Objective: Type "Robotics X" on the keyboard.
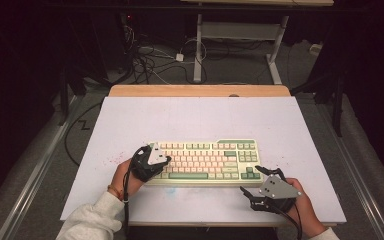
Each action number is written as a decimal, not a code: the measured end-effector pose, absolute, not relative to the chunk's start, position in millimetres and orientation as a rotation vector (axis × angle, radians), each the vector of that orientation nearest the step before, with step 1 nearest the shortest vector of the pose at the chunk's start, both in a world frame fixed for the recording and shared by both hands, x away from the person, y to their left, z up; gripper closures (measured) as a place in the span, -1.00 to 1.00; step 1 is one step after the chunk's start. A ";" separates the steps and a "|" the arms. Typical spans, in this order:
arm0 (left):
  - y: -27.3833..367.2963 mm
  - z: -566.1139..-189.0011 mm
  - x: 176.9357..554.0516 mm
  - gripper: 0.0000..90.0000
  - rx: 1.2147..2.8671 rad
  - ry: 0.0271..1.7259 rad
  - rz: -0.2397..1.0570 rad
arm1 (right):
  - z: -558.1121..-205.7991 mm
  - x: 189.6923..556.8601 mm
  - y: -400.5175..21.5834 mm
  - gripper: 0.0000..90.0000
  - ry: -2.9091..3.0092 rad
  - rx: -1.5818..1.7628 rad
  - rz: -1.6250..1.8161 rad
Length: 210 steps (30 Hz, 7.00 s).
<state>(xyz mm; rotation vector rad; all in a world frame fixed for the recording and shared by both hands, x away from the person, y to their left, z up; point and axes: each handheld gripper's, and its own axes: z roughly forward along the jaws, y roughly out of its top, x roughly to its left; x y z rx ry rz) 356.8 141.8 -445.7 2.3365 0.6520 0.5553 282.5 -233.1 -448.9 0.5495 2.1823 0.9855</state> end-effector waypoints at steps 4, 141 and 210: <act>143.6 -443.5 356.1 0.95 2.328 0.652 0.558 | -448.8 282.2 -232.8 -0.48 2.180 0.550 0.982; 110.4 -455.4 333.8 0.95 2.431 0.471 0.442 | -447.4 282.0 -233.3 -0.47 2.184 0.558 0.986; 161.0 -446.8 311.1 -0.51 2.197 0.590 0.758 | -422.3 326.4 -224.4 1.00 2.294 0.711 1.053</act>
